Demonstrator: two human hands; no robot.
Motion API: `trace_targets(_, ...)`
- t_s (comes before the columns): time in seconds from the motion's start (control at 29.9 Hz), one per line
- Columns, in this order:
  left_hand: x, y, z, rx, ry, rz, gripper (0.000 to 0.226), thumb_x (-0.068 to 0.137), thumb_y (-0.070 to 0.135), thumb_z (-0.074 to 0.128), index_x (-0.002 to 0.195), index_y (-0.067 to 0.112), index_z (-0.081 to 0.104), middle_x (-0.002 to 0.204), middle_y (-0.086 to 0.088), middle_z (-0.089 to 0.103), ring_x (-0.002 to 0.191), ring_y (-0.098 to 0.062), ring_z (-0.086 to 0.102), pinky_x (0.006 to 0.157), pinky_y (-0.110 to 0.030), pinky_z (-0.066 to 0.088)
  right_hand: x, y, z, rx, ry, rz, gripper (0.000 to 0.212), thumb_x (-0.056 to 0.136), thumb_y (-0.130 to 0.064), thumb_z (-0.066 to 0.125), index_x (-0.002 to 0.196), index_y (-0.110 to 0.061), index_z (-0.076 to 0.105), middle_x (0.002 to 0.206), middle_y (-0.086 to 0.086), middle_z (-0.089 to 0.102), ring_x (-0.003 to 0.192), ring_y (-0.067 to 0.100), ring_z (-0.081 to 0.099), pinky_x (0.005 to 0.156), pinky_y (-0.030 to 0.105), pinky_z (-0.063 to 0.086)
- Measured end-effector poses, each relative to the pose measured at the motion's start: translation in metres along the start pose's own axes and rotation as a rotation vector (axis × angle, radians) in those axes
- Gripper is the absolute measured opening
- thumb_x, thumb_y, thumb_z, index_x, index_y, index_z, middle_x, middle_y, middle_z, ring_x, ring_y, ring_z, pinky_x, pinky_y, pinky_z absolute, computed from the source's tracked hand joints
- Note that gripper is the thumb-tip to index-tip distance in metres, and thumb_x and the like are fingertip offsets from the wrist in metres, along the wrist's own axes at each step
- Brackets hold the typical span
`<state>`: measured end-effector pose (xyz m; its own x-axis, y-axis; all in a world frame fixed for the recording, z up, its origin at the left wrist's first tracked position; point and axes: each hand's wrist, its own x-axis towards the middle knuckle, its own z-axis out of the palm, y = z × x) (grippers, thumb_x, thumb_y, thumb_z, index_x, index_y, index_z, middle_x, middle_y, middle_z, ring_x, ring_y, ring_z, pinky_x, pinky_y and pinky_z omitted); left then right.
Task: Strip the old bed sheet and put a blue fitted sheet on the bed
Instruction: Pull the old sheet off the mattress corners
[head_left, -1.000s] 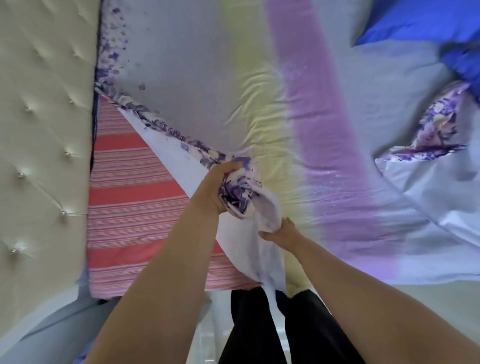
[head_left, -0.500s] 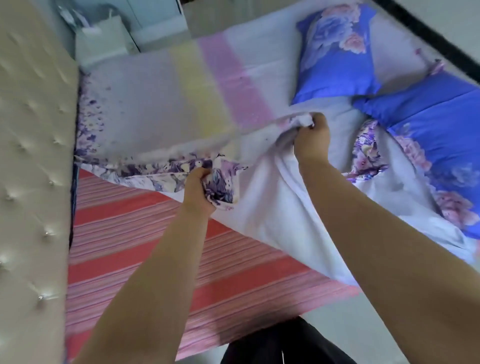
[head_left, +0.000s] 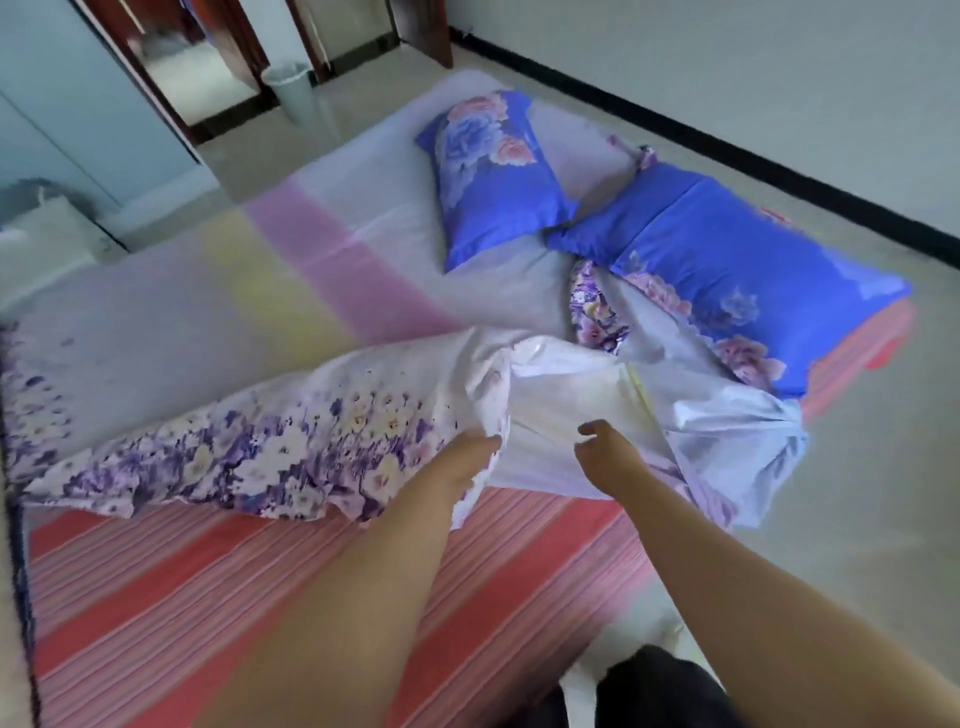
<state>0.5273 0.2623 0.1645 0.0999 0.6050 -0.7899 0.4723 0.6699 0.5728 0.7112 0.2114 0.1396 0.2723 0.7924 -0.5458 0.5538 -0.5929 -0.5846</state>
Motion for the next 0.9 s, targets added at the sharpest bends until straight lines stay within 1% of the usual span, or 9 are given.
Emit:
trace_targets(0.1, 0.015, 0.029, 0.06, 0.149, -0.045, 0.002, 0.006, 0.097, 0.021, 0.046, 0.101, 0.019, 0.051, 0.1, -0.006, 0.046, 0.086, -0.019, 0.044, 0.082, -0.03, 0.036, 0.007, 0.054, -0.034, 0.036, 0.014, 0.079, 0.021, 0.093, -0.015, 0.048, 0.111, -0.021, 0.057, 0.109, 0.005, 0.062, 0.087, 0.019, 0.06, 0.071, 0.014, 0.046)
trace_targets(0.17, 0.027, 0.054, 0.105, 0.194, -0.056, 0.008, 0.007, 0.093, 0.017, 0.047, 0.097, 0.016, 0.053, 0.096, -0.006, 0.047, 0.081, -0.02, 0.044, 0.072, -0.028, 0.038, 0.016, 0.088, -0.067, 0.217, 0.062, 0.119, 0.008, 0.089, -0.016, 0.055, 0.092, -0.021, 0.06, 0.096, 0.007, 0.069, 0.08, 0.022, 0.061, 0.078, 0.027, 0.051)
trace_targets(0.23, 0.037, 0.085, 0.156, 0.2, -0.092, 0.008, 0.007, 0.092, 0.016, 0.047, 0.092, 0.018, 0.054, 0.098, -0.005, 0.051, 0.084, -0.02, 0.048, 0.068, -0.025, 0.038, 0.028, 0.125, -0.111, 0.286, 0.082, 0.122, 0.008, 0.089, -0.011, 0.056, 0.085, -0.013, 0.062, 0.079, 0.006, 0.067, 0.076, 0.025, 0.062, 0.075, 0.033, 0.052)
trace_targets(0.37, 0.044, 0.151, 0.268, 0.183, -0.151, 0.056, 0.015, 0.095, 0.019, 0.046, 0.082, 0.023, 0.049, 0.105, -0.005, 0.055, 0.094, -0.02, 0.049, 0.069, -0.024, 0.036, 0.051, 0.188, -0.216, 0.39, 0.101, 0.155, 0.01, 0.092, -0.01, 0.054, 0.084, -0.009, 0.06, 0.072, 0.006, 0.064, 0.072, 0.03, 0.062, 0.075, 0.04, 0.052)
trace_targets(0.47, 0.048, 0.198, 0.35, 0.157, -0.175, 0.118, 0.009, 0.096, 0.021, 0.046, 0.096, 0.02, 0.055, 0.103, -0.002, 0.059, 0.091, -0.019, 0.052, 0.067, -0.024, 0.037, 0.061, 0.223, -0.298, 0.404, 0.122, 0.161, 0.013, 0.093, -0.014, 0.053, 0.08, -0.013, 0.056, 0.075, 0.005, 0.064, 0.062, 0.02, 0.058, 0.06, 0.023, 0.05)
trace_targets(0.53, 0.051, 0.228, 0.403, 0.087, -0.182, 0.193, 0.013, 0.096, 0.023, 0.047, 0.106, 0.021, 0.055, 0.101, 0.0, 0.061, 0.086, -0.016, 0.055, 0.066, -0.025, 0.039, 0.072, 0.247, -0.351, 0.393, 0.14, 0.139, 0.011, 0.093, -0.015, 0.053, 0.082, -0.015, 0.056, 0.078, 0.004, 0.064, 0.061, 0.017, 0.058, 0.047, 0.014, 0.042)
trace_targets(0.67, 0.069, 0.281, 0.483, 0.033, -0.184, 0.25, 0.017, 0.096, 0.015, 0.048, 0.11, 0.017, 0.057, 0.098, -0.003, 0.062, 0.071, -0.012, 0.054, 0.06, -0.023, 0.038, 0.104, 0.284, -0.431, 0.364, 0.147, 0.136, 0.004, 0.093, -0.018, 0.052, 0.093, -0.017, 0.055, 0.081, -0.001, 0.067, 0.063, 0.014, 0.063, 0.049, 0.019, 0.041)
trace_targets(0.77, 0.098, 0.32, 0.524, 0.095, -0.156, 0.29, 0.016, 0.096, 0.013, 0.046, 0.105, 0.018, 0.058, 0.097, -0.003, 0.062, 0.07, -0.011, 0.052, 0.058, -0.023, 0.039, 0.138, 0.303, -0.481, 0.388, 0.143, 0.142, 0.006, 0.094, -0.017, 0.051, 0.097, -0.015, 0.055, 0.078, -0.003, 0.065, 0.06, 0.011, 0.061, 0.046, 0.015, 0.04)
trace_targets(0.9, 0.154, 0.382, 0.567, 0.104, -0.045, 0.399, 0.017, 0.093, 0.008, 0.047, 0.098, 0.017, 0.061, 0.101, -0.007, 0.066, 0.076, -0.018, 0.054, 0.06, -0.025, 0.04, 0.205, 0.322, -0.553, 0.37, 0.11, 0.126, 0.009, 0.095, -0.021, 0.052, 0.097, -0.013, 0.057, 0.08, -0.002, 0.066, 0.062, 0.011, 0.061, 0.054, 0.018, 0.041)
